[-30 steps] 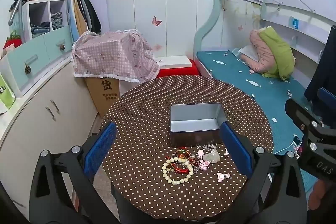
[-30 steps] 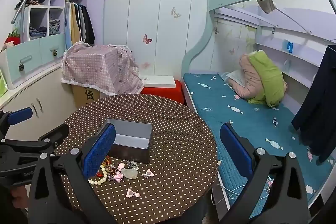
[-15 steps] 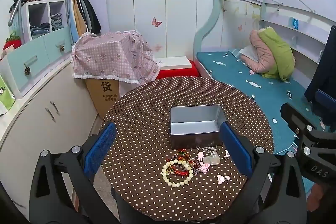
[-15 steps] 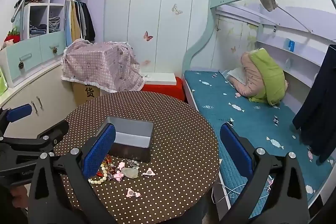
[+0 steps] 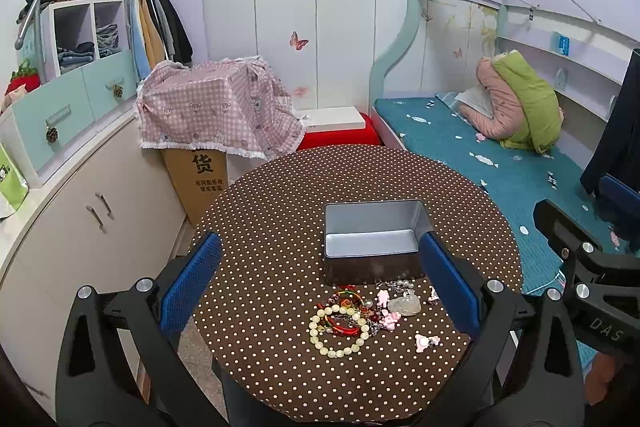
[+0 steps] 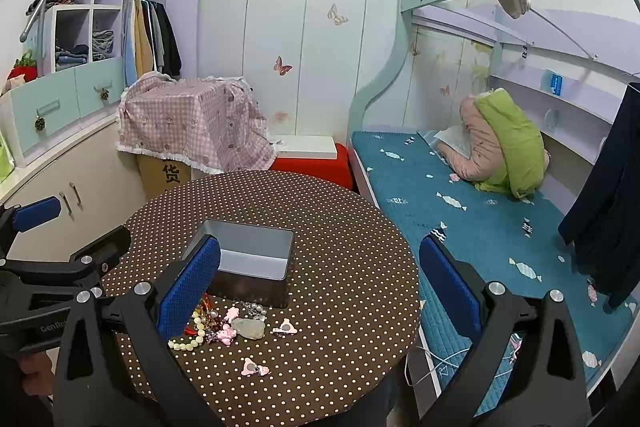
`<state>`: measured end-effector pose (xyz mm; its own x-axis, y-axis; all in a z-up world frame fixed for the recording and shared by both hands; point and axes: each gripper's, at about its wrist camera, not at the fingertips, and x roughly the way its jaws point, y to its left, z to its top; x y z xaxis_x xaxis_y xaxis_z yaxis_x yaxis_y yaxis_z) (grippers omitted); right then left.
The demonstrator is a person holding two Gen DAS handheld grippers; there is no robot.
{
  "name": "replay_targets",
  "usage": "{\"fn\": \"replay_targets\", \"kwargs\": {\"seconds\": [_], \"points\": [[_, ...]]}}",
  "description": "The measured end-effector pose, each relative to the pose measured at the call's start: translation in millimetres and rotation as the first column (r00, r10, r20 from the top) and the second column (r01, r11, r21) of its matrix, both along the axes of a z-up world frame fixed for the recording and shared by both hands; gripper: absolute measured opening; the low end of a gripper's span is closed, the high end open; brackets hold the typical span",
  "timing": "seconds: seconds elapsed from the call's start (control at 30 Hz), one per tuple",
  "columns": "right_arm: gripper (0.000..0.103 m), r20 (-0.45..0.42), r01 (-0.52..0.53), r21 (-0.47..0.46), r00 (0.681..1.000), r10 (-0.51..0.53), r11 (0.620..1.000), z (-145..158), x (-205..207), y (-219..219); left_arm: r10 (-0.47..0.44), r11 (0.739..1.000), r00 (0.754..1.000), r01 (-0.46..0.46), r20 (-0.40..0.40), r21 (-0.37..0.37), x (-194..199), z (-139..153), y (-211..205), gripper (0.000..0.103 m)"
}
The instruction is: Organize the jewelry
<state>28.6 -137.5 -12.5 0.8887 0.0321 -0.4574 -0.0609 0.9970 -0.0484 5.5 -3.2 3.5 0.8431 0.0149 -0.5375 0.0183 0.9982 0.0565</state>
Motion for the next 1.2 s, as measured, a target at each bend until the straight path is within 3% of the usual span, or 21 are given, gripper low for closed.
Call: {"fn": "replay_targets", "kwargs": {"seconds": [1.2], "points": [[0.096,-0.015,0.007,0.023,1.0,-0.007,1.0,-3,-2,-5,-0.005,1.0,1.0,0.005,-0.013,0.0,-1,-11,3,0.098]]}}
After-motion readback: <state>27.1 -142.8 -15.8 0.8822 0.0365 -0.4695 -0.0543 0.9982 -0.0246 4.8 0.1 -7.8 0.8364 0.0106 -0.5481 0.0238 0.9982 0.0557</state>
